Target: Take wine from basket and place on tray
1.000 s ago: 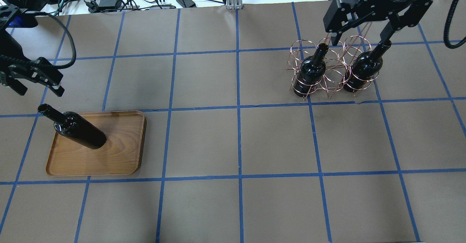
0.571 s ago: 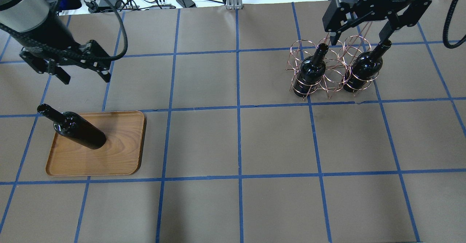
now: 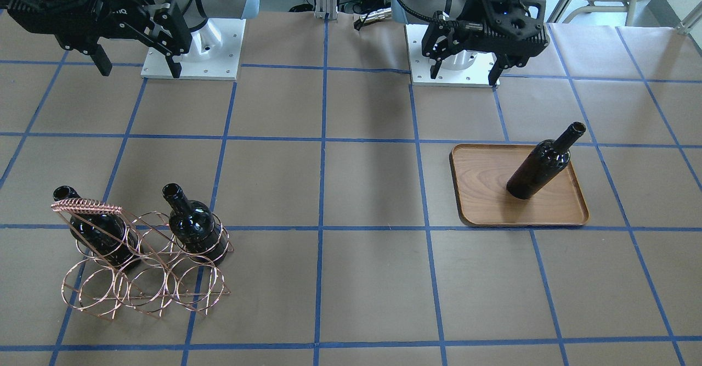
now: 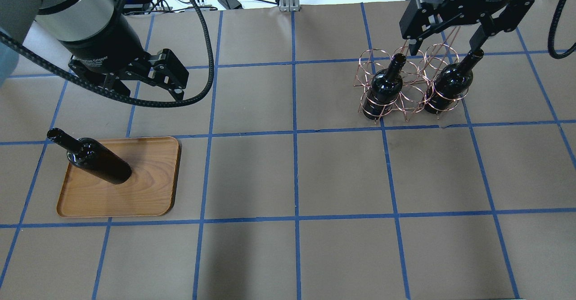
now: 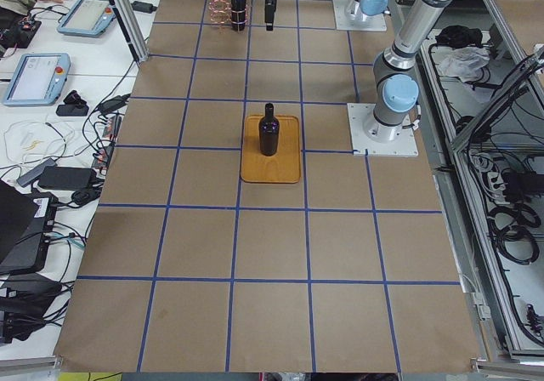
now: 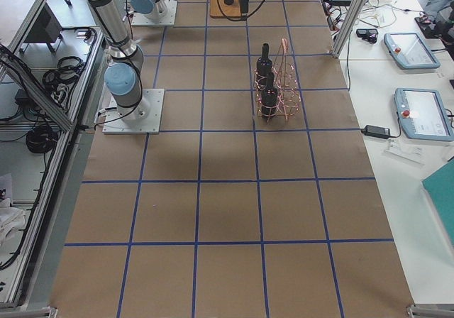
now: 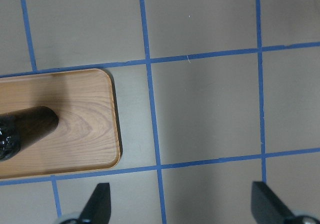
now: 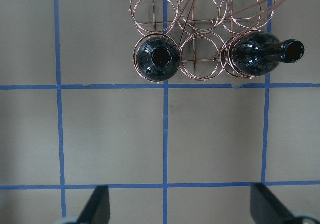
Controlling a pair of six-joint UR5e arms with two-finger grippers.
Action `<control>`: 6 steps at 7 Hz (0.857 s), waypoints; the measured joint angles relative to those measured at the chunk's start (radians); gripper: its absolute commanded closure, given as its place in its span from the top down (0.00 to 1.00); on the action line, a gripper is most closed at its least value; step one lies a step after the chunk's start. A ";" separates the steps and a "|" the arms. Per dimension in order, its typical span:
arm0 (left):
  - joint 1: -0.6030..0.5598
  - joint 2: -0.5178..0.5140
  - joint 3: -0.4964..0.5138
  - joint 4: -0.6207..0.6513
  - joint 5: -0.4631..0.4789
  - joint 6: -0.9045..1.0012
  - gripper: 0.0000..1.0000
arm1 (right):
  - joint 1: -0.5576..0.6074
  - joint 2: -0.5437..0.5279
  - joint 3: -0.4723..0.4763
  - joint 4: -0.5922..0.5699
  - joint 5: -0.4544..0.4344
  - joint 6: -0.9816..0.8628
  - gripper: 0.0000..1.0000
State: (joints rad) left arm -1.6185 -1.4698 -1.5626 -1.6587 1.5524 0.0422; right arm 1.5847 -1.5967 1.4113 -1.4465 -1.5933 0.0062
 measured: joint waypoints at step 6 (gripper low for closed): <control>0.023 0.005 0.003 -0.005 0.029 0.016 1.00 | 0.000 0.001 0.000 -0.002 0.000 -0.002 1.00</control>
State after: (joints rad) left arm -1.5956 -1.4643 -1.5597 -1.6632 1.5813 0.0580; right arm 1.5846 -1.5954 1.4112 -1.4480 -1.5931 0.0046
